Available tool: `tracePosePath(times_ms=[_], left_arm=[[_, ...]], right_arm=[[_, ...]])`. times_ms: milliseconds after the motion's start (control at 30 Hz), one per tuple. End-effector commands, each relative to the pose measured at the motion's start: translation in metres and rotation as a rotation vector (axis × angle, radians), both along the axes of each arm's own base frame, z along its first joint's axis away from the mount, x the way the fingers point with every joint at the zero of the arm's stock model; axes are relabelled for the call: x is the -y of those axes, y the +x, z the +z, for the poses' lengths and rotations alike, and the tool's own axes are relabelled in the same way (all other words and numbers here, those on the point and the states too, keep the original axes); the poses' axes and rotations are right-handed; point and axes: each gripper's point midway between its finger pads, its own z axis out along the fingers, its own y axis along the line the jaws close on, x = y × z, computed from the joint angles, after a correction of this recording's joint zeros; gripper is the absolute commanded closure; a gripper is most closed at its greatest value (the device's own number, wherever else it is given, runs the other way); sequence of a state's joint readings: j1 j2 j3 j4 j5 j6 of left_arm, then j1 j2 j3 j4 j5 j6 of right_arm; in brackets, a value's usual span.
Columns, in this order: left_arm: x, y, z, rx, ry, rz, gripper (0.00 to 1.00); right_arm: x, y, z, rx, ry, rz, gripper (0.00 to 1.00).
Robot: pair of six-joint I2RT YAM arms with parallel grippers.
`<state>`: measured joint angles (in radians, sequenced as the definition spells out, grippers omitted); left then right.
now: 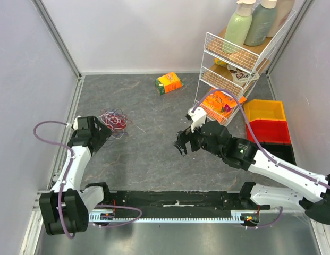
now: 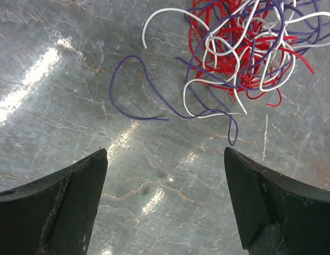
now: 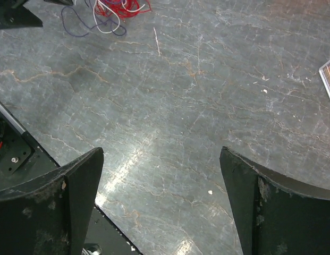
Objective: Untangle the cables
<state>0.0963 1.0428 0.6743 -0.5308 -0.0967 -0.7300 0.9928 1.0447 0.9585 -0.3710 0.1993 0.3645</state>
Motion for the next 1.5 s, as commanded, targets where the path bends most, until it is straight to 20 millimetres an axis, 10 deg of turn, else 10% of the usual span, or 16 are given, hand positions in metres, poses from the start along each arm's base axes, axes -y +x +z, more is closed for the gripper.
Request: tracePosePath(times_ms=[0, 467, 533, 833, 1033, 1100, 1167, 1300, 1467], left_arm=[[-0.009, 0.03, 0.03, 0.206, -0.05, 0.153, 0.06], [-0.002, 0.115, 0.031, 0.327, -0.149, 0.034, 0.08], [0.002, 0.12, 0.026, 0.317, -0.161, 0.007, 0.27], [0.048, 0.077, 0.008, 0.298, -0.287, -0.182, 0.96], [0.141, 0.019, 0.029, 0.312, -0.318, -0.51, 0.98], [0.144, 0.007, 0.034, 0.312, -0.256, -0.516, 0.98], [0.123, 0.01, 0.044, 0.339, -0.172, -0.432, 0.88], [0.086, 0.033, 0.07, 0.378, -0.051, -0.251, 0.02], [0.034, 0.071, 0.055, 0.294, -0.07, -0.013, 0.01]], right_arm=[[0.0, -0.002, 0.025, 0.048, 0.116, -0.007, 0.02], [0.002, -0.008, 0.009, 0.023, 0.102, 0.009, 0.02], [0.003, -0.009, 0.005, 0.019, 0.097, 0.008, 0.02], [-0.008, -0.008, -0.018, -0.029, 0.067, 0.025, 0.02], [-0.017, -0.003, -0.038, -0.061, 0.026, 0.028, 0.02], [-0.02, -0.003, -0.043, -0.07, 0.019, 0.033, 0.02], [-0.021, -0.002, -0.045, -0.074, 0.018, 0.031, 0.02], [-0.025, -0.004, -0.041, -0.08, 0.037, 0.052, 0.02], [-0.019, -0.006, -0.033, -0.06, 0.058, 0.041, 0.02]])
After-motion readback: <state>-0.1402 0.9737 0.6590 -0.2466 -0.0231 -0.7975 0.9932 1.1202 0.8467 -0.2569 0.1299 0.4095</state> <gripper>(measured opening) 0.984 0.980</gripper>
